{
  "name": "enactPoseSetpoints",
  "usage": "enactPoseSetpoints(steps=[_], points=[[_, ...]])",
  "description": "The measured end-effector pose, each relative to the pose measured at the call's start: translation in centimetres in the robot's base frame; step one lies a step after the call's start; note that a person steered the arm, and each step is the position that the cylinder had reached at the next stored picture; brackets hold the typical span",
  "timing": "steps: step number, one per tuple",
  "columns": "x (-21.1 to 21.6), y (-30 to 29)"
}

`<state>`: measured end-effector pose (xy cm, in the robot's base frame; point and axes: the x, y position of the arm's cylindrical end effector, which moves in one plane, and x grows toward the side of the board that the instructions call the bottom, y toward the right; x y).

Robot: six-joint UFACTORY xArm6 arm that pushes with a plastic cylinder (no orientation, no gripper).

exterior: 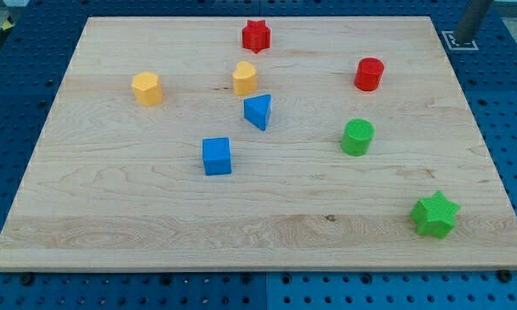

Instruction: Move your arm to the center left

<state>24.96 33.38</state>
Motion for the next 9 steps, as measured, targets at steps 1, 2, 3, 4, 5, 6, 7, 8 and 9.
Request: enactPoseSetpoints(steps=[1,2,3,4,5,6,7,8,9], points=[[1.3,0.0],[1.5,-0.3],[1.5,-0.3],[1.5,-0.3],[2.9,-0.5],[3.5,-0.5],[5.9,-1.6],[6.7,-1.8],[6.7,-1.8]])
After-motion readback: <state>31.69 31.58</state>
